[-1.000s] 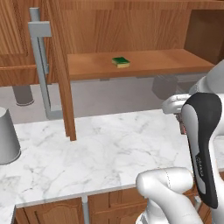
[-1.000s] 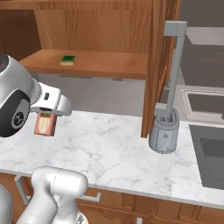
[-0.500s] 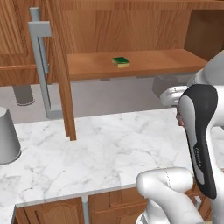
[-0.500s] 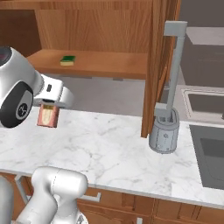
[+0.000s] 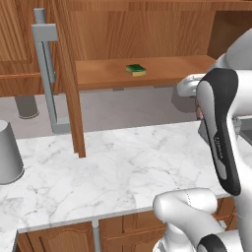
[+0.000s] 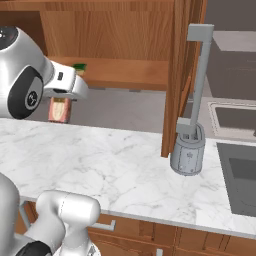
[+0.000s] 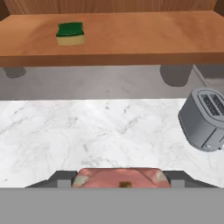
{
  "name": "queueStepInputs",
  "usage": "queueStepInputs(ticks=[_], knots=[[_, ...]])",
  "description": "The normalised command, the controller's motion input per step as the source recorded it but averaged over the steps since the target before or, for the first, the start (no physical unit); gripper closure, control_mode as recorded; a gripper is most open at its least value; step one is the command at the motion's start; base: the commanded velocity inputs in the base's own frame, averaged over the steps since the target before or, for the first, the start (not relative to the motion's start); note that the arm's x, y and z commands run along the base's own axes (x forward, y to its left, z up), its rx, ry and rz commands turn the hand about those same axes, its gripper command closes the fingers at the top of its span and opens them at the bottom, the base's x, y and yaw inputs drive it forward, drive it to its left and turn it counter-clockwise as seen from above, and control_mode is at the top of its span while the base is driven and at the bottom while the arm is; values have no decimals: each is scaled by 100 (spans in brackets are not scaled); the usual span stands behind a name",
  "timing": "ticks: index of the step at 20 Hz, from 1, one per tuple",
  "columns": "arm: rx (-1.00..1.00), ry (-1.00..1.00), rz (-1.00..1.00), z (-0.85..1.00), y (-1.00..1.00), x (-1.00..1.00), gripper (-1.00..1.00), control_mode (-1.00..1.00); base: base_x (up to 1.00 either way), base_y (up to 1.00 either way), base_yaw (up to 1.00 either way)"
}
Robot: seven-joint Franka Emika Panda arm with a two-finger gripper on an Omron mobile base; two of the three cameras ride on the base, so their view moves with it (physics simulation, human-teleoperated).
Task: Pick up the sponge and bar soap from the sink, and place them back in the cabinet, and close the cabinet doors.
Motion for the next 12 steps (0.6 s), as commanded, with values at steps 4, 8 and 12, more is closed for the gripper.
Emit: queueStepInputs(ticks=[4,8,12], knots=[[0,-7,0,19,-1,45,100,-100,0,0,0],[0,-8,0,13,-4,43,100,-100,0,0,0],[0,-10,0,8,-7,38,100,-100,0,0,0]])
